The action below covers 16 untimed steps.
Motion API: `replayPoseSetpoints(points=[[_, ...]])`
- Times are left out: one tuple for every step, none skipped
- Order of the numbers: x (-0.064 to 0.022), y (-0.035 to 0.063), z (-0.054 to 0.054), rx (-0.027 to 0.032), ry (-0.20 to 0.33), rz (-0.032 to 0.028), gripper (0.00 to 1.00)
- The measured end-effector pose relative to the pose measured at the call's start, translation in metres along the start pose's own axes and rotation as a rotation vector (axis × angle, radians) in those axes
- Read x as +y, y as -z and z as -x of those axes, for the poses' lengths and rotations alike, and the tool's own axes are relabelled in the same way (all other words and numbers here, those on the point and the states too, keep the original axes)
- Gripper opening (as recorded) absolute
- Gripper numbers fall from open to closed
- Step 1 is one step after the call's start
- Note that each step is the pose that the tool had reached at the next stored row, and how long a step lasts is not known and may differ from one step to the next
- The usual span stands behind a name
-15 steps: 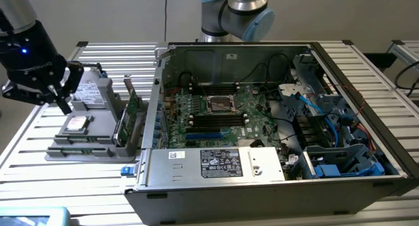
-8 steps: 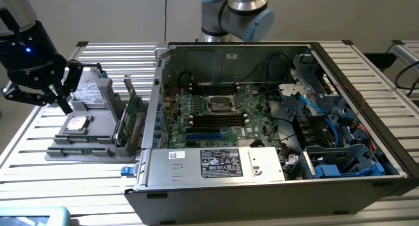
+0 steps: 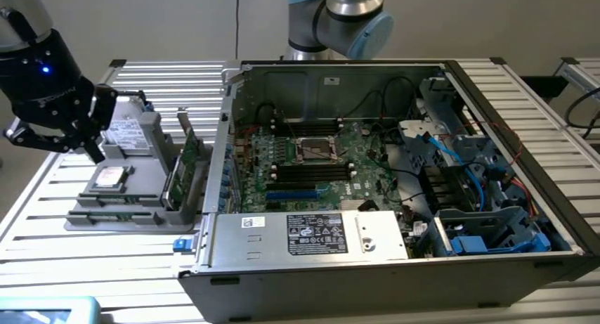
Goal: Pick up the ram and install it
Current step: 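Pick up the ram and move it above insertion slot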
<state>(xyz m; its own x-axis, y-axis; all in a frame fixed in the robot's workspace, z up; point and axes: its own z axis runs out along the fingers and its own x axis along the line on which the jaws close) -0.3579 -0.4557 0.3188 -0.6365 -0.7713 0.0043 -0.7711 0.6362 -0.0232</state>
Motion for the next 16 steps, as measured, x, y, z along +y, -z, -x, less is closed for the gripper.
replayPoseSetpoints(points=[[0.0, 0.0, 0.0, -0.0004, 0.017, -0.0001, 0.11], [0.0, 0.0, 0.0, -0.0008, 0.035, -0.0002, 0.11], [0.0, -0.0001, 0.0, -0.0012, 0.052, -0.0003, 0.11], [0.0, -0.0001, 0.0, -0.0016, 0.07, -0.0003, 0.11], [0.0, -0.0002, 0.0, -0.0021, 0.088, -0.0003, 0.11], [0.0, -0.0002, 0.0, -0.0025, 0.107, -0.0004, 0.11], [0.0, -0.0002, 0.0, -0.0029, 0.125, -0.0005, 0.11], [0.0, -0.0002, 0.0, -0.0034, 0.143, -0.0005, 0.11], [0.0001, -0.0003, 0.0, -0.0039, 0.161, -0.0005, 0.11], [0.0001, -0.0003, 0.0, -0.0043, 0.179, -0.0006, 0.11], [0.0001, -0.0004, 0.0, -0.0048, 0.198, -0.0006, 0.11], [0.0001, -0.0004, 0.0, -0.0053, 0.216, -0.0007, 0.11], [0.0, -0.0004, 0.0, -0.0059, 0.234, -0.0006, 0.11], [0.0, -0.0005, 0.0, -0.0066, 0.252, -0.0005, 0.11], [0.0, -0.0005, 0.0, -0.0074, 0.27, -0.0003, 0.11], [0.0, -0.0006, 0.0, -0.0085, 0.288, 0.0, 0.11]])
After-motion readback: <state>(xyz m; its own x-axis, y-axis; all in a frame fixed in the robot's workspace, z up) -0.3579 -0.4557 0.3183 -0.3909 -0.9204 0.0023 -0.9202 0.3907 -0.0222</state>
